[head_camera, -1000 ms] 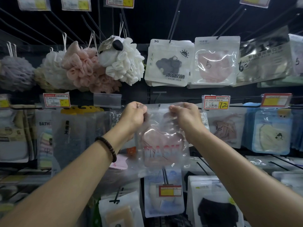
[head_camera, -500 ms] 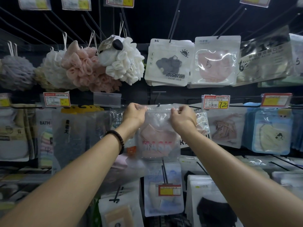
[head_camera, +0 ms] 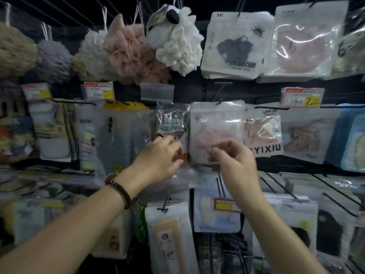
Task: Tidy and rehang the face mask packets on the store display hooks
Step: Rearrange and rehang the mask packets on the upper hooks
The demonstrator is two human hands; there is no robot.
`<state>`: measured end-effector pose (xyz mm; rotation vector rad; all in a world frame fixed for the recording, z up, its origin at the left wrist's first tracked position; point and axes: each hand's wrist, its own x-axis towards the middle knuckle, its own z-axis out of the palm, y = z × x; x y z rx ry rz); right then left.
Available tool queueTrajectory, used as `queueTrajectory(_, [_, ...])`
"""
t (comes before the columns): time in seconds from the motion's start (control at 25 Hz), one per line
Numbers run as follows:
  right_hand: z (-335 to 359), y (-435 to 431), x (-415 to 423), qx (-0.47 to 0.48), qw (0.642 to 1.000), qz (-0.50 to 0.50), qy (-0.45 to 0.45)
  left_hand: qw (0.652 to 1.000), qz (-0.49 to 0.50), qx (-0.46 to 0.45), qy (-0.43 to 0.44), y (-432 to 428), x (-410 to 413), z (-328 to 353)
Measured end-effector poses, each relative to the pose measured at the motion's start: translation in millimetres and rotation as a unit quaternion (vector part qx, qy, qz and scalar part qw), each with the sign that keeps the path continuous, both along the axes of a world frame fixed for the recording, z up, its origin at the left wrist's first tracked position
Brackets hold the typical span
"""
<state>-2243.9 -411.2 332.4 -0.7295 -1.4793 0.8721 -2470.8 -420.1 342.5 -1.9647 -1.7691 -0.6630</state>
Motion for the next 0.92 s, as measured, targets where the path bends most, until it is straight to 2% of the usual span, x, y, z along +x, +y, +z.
queueTrajectory(0.04, [-15, -6, -8, -0.058, 0.997, 0.050, -0.002, 0.997, 0.021, -0.040, 0.060, -6, -6, -7])
queueTrajectory(0.08, [-29, -12, -16, -0.117, 0.989, 0.092, 0.002, 0.994, 0.035, -0.079, 0.074, -12, -11, -12])
queueTrajectory(0.16, [-55, -16, -33, -0.216, 0.965, 0.147, 0.018, 0.990, 0.035, -0.128, 0.042, -17, -22, -18])
queueTrajectory(0.24, [-75, -16, -49, -0.274, 0.944, 0.182, 0.033, 0.983, 0.040, -0.176, 0.039, -15, -29, -24])
queueTrajectory(0.36, [-88, -13, -66, -0.298, 0.937, 0.182, 0.024, 0.976, 0.019, -0.218, 0.000, -5, -35, -26])
queueTrajectory(0.56, [-90, -4, -79, -0.301, 0.942, 0.152, 0.012, 0.968, -0.004, -0.252, -0.017, 4, -40, -13])
queueTrajectory(0.84, [-92, 2, -85, -0.303, 0.944, 0.126, 0.026, 0.973, -0.008, -0.230, 0.023, 10, -44, -3])
queueTrajectory(0.92, [-93, 0, -87, -0.299, 0.945, 0.131, 0.009, 0.977, -0.041, -0.196, 0.073, 6, -45, -6])
